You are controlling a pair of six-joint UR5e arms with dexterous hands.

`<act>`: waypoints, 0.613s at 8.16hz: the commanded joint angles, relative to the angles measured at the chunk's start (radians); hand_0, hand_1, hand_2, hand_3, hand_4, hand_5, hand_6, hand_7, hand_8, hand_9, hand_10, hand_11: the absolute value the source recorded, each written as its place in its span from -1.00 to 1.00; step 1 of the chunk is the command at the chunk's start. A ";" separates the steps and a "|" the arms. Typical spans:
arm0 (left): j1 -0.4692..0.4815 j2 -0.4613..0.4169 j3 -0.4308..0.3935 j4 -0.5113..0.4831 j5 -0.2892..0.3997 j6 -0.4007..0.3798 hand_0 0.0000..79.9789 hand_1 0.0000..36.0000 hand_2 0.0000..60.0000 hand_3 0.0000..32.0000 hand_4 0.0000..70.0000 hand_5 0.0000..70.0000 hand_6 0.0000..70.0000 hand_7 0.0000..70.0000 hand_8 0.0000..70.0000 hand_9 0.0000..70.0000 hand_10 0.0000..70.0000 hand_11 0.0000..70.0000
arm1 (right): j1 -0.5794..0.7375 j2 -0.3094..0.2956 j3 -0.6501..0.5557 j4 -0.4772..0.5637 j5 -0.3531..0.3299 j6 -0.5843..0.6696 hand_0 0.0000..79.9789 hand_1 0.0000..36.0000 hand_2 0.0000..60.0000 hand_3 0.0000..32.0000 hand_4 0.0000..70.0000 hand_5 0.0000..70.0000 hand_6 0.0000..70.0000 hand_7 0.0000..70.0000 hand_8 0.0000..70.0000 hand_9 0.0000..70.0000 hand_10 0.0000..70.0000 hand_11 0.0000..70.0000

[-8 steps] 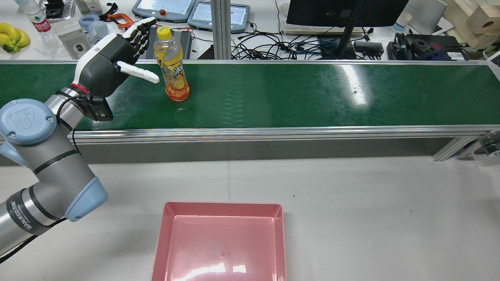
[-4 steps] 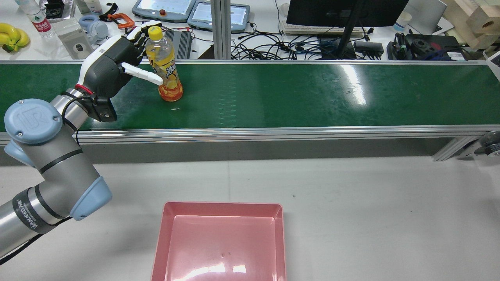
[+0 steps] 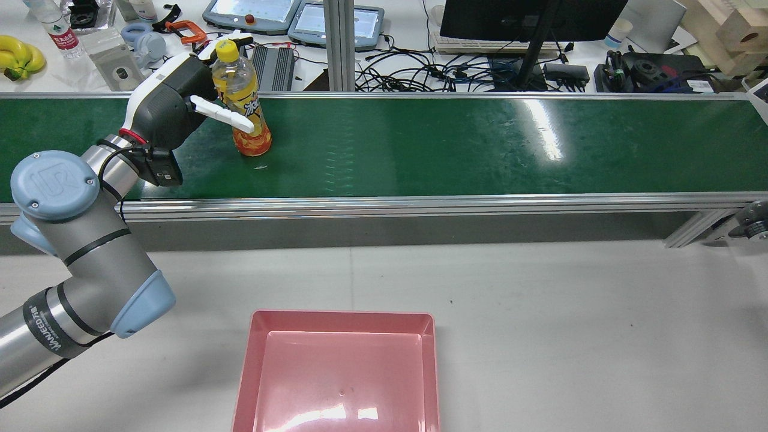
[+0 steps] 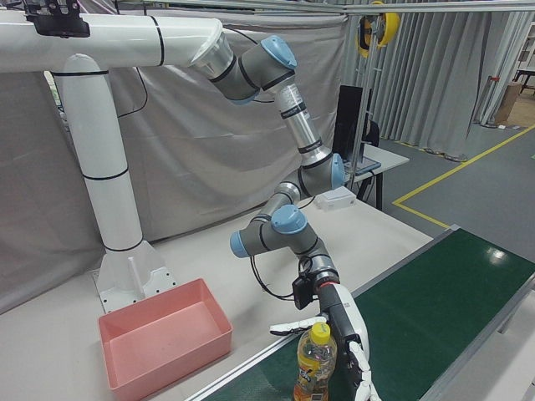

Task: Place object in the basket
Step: 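Close the left hand fingers around the orange juice bottle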

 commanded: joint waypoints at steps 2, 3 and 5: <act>-0.003 -0.010 -0.012 -0.032 -0.075 -0.004 1.00 -0.28 -1.00 -1.00 1.00 1.00 0.06 0.70 0.32 0.86 0.95 1.00 | 0.000 0.000 0.000 0.000 0.000 0.000 -1.00 -1.00 -1.00 -1.00 -1.00 -1.00 -1.00 -1.00 -1.00 -1.00 -1.00 -1.00; 0.000 -0.014 -0.014 -0.014 -0.090 0.000 1.00 -0.29 -0.89 -1.00 1.00 1.00 1.00 1.00 1.00 1.00 1.00 1.00 | 0.000 0.000 0.000 0.000 -0.001 0.000 -1.00 -1.00 -1.00 -1.00 -1.00 -1.00 -1.00 -1.00 -1.00 -1.00 -1.00 -1.00; 0.000 -0.068 -0.026 0.090 -0.090 0.005 1.00 -0.21 0.39 -1.00 1.00 1.00 1.00 1.00 1.00 1.00 1.00 1.00 | 0.000 0.000 0.000 0.000 -0.002 0.000 -1.00 -1.00 -1.00 -1.00 -1.00 -1.00 -1.00 -1.00 -1.00 -1.00 -1.00 -1.00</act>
